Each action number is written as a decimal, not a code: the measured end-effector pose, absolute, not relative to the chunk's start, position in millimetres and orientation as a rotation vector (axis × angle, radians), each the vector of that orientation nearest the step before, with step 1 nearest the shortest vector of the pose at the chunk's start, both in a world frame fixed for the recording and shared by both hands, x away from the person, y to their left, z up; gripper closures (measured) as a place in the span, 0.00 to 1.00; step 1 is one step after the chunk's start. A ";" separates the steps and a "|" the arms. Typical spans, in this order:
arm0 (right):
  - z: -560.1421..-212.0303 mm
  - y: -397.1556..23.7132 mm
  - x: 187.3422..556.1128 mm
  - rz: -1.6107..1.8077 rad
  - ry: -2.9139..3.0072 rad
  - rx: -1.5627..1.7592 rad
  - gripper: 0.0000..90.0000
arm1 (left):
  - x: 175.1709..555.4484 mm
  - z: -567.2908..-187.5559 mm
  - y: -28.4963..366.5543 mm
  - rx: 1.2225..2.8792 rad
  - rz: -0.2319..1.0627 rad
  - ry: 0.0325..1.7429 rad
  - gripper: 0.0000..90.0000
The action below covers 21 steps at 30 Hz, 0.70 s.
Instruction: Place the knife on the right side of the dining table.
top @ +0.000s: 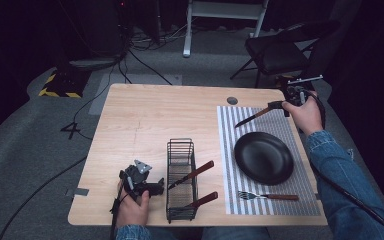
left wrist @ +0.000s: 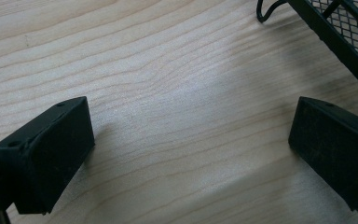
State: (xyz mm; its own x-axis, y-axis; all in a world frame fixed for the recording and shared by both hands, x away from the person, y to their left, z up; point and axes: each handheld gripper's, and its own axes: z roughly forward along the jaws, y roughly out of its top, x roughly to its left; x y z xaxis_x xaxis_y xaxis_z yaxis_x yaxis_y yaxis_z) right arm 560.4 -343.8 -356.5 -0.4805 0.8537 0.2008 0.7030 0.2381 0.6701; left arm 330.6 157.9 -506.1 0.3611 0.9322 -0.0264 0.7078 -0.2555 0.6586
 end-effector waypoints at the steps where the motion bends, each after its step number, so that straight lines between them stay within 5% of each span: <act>1: -358.0 -345.2 560.7 1.075 2.285 1.496 0.78 | 330.6 -506.1 157.9 2.046 0.502 1.416 0.00; 21: -389.8 -362.4 566.1 0.963 2.166 1.658 0.60 | 330.6 -506.1 157.8 2.045 0.501 1.417 0.00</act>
State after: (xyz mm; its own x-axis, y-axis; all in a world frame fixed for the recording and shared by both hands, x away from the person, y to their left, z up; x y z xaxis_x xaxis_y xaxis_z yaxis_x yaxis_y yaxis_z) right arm 566.1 -362.4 -389.8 -0.3222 0.9272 0.1908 0.7628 0.1350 0.6323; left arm 330.6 157.8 -506.1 0.3606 0.9324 -0.0267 0.7083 -0.2551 0.6582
